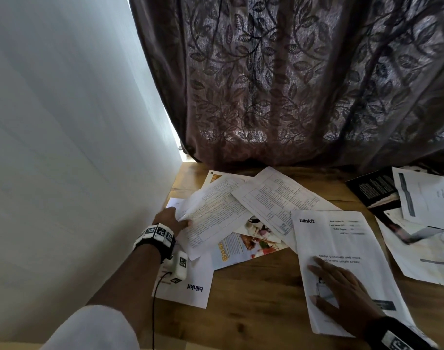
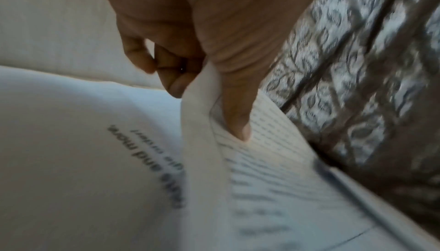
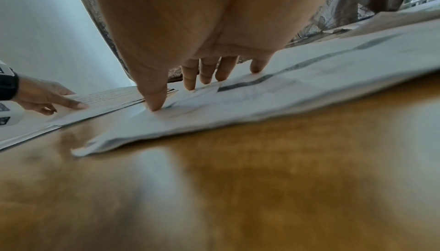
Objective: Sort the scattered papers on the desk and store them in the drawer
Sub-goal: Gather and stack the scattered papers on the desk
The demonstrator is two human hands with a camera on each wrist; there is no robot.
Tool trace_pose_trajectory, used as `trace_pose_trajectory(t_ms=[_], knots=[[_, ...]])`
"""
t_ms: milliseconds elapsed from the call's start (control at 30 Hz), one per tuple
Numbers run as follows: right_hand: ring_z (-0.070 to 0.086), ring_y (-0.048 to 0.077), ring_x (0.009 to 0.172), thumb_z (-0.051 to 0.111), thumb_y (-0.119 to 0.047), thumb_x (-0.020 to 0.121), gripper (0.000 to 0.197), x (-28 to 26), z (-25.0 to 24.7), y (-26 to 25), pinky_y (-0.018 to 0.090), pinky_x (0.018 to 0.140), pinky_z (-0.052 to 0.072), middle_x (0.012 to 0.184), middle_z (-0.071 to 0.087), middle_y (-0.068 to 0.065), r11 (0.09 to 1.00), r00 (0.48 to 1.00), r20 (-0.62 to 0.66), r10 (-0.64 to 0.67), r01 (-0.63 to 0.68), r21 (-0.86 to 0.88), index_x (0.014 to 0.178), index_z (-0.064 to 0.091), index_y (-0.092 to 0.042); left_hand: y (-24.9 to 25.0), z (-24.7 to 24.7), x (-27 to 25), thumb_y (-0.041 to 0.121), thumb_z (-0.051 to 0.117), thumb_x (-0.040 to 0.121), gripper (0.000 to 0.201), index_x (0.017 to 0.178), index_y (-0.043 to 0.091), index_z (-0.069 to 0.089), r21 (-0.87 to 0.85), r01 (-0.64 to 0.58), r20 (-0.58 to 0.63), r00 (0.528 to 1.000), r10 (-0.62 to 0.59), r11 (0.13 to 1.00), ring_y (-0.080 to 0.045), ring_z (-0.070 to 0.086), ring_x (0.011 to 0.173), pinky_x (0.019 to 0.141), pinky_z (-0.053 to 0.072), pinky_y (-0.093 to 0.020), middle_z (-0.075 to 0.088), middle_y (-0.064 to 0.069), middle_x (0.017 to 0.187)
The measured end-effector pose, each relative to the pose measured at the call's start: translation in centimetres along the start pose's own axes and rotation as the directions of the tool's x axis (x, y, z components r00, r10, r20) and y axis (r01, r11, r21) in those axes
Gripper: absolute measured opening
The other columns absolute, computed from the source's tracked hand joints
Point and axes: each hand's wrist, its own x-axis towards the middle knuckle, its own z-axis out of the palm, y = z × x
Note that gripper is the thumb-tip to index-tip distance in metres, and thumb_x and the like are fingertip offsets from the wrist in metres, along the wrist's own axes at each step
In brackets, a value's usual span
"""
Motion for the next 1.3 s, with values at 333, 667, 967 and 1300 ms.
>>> trace_pose_trajectory(t_ms=[333, 667, 967, 1300], knots=[[0.045, 0.006, 0.130, 0.052, -0.069, 0.086, 0.054, 3.1, -4.5, -5.7, 0.030, 0.109, 0.040, 0.135, 0.051, -0.020, 0.918, 0.999, -0.035, 0.001, 0.013, 0.397, 0.133, 0.052, -0.041, 3.3, -3.3, -10.4, 0.029, 0.073, 0.086, 0.029, 0.111, 0.017, 0.069, -0.915, -0.154, -0.138, 0.988, 0.071, 0.372, -0.025, 0.072, 0.094, 0.080, 0.059, -0.042, 0.076, -0.005, 0.101], [0.073, 0.029, 0.099, 0.073, -0.025, 0.089, 0.031, 5.4, -7.5, -9.2, 0.049, 0.090, 0.057, 0.109, 0.075, 0.011, 0.053, 0.971, -0.058, 0.233, 0.046, 0.998, 0.116, 0.069, -0.010, 8.9, 3.5, -17.9, 0.041, 0.076, 0.081, 0.046, 0.118, 0.018, 0.066, -0.890, 0.062, 0.270, 0.870, 0.413, 0.452, -0.022, 0.067, 0.110, 0.092, 0.055, -0.040, 0.073, -0.003, 0.113], [0.073, 0.012, 0.095, 0.075, -0.035, 0.086, 0.030, 0.1, -6.1, 4.4, 0.043, 0.088, 0.059, 0.105, 0.076, -0.007, 0.621, 0.985, -0.055, 0.164, -0.059, 0.782, 0.114, 0.067, -0.029, 13.2, 9.1, -17.1, 0.053, 0.082, 0.068, 0.074, 0.129, 0.019, 0.057, -0.873, 0.118, 0.326, 0.863, 0.386, 0.474, -0.029, 0.065, 0.112, 0.088, 0.056, -0.048, 0.069, -0.010, 0.121], [0.067, 0.003, 0.079, 0.064, -0.032, 0.094, 0.010, -1.9, -5.6, 9.6, 0.019, 0.060, 0.049, 0.090, 0.071, -0.013, 0.758, 0.921, -0.169, 0.350, -0.173, 0.629, 0.101, 0.065, -0.026, 20.2, 14.6, -17.4, 0.031, 0.069, 0.089, 0.043, 0.124, 0.034, 0.044, -0.621, -0.178, 0.198, 0.907, 0.372, 0.764, -0.001, 0.059, 0.099, 0.078, 0.051, -0.023, 0.062, 0.011, 0.109]])
